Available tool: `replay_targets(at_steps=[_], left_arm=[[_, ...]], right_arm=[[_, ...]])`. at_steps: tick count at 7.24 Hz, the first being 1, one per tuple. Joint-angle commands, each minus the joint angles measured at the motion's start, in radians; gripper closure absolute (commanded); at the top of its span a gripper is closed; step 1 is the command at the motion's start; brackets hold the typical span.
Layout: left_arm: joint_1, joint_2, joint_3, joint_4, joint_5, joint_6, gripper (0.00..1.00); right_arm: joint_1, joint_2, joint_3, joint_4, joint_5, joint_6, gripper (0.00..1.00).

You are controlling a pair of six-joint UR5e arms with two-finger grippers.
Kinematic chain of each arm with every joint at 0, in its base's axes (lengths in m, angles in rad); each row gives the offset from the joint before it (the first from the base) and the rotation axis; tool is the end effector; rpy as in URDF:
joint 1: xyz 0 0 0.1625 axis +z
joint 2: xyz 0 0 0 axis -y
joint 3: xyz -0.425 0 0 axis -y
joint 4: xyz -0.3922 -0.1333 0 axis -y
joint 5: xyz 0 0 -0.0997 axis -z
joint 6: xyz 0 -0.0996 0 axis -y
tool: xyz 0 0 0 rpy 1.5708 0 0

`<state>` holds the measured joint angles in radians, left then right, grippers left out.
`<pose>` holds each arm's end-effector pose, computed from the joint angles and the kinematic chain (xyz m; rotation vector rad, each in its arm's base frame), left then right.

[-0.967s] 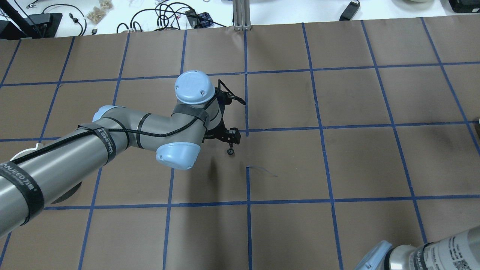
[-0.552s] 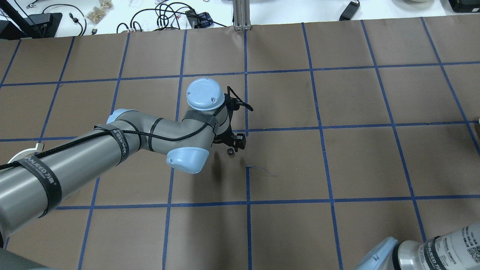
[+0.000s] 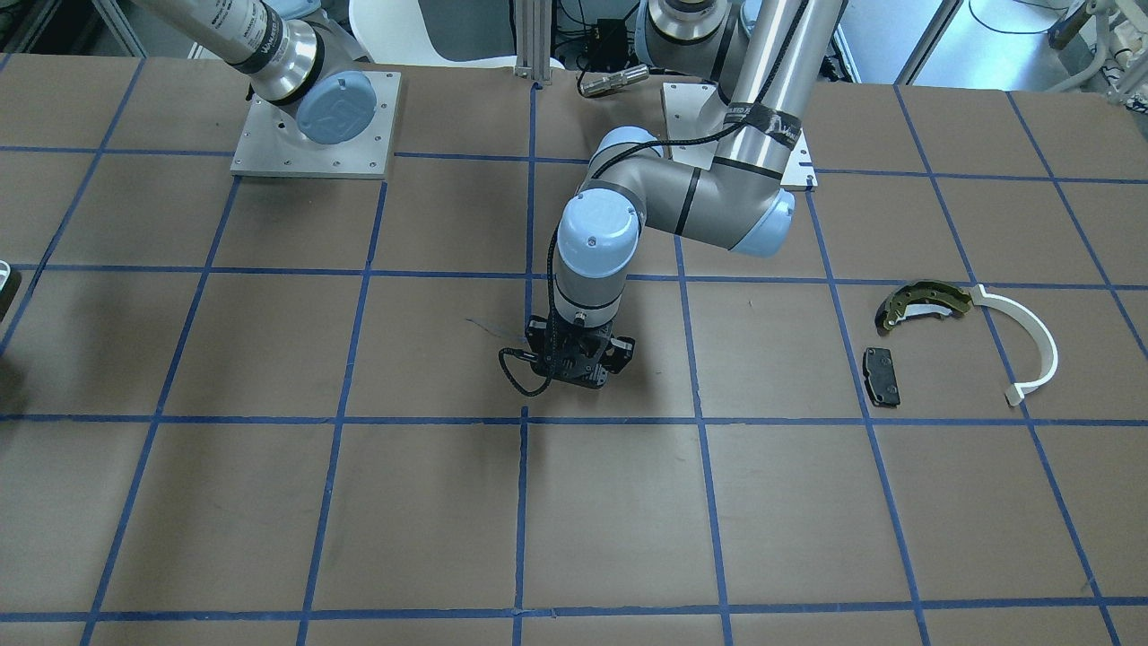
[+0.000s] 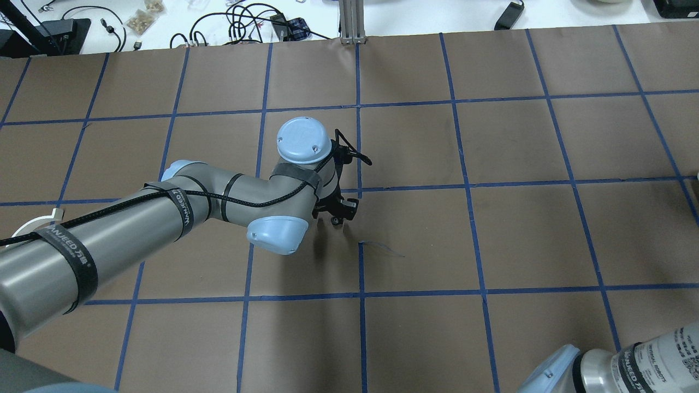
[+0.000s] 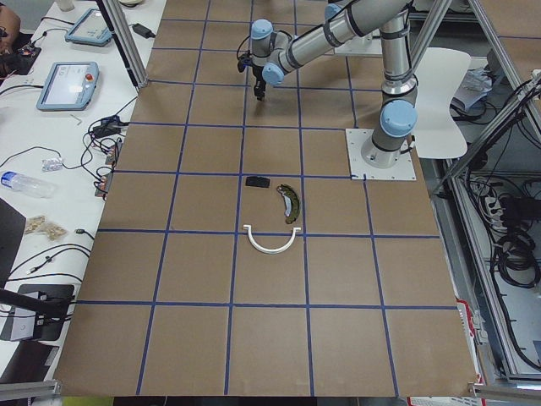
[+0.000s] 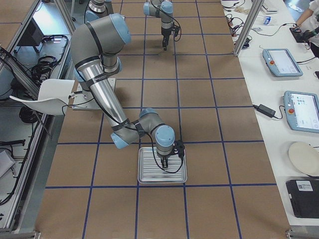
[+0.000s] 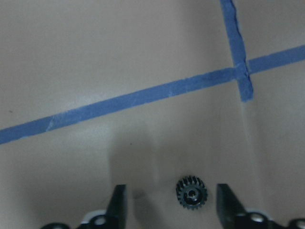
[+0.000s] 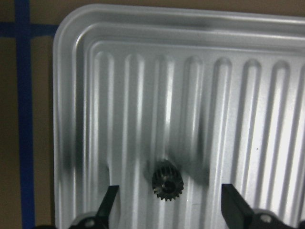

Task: Place bearing gear from tray to pile

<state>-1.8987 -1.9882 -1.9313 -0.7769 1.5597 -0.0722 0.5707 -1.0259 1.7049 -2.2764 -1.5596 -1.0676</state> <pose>-0.3053 -0.4802 0.1778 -0.3989 -3.1019 0.0211 -0.4557 -0.4523 0.1827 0.1057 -3.1225 0.0363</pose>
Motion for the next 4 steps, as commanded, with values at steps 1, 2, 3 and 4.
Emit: replay_targets(at_steps=[1, 2, 3, 4], left_arm=[[0.0, -0.003, 0.0, -0.001, -0.001, 0.002, 0.41], [0.0, -0.008, 0.0, 0.001, -0.001, 0.003, 0.52], [0.0, -0.014, 0.0, 0.001, -0.001, 0.006, 0.67], [0.0, -0.015, 0.0, -0.001, -0.001, 0.006, 0.91]], right_arm=[[0.0, 0.018, -0.004, -0.002, 0.022, -0.002, 0.23], [0.0, 0.017, -0.004, 0.001, 0.007, -0.003, 0.36], [0.0, 0.013, -0.004, 0.008, 0.006, -0.003, 0.46], [0.0, 0.01, -0.005, 0.011, -0.008, -0.003, 0.57]])
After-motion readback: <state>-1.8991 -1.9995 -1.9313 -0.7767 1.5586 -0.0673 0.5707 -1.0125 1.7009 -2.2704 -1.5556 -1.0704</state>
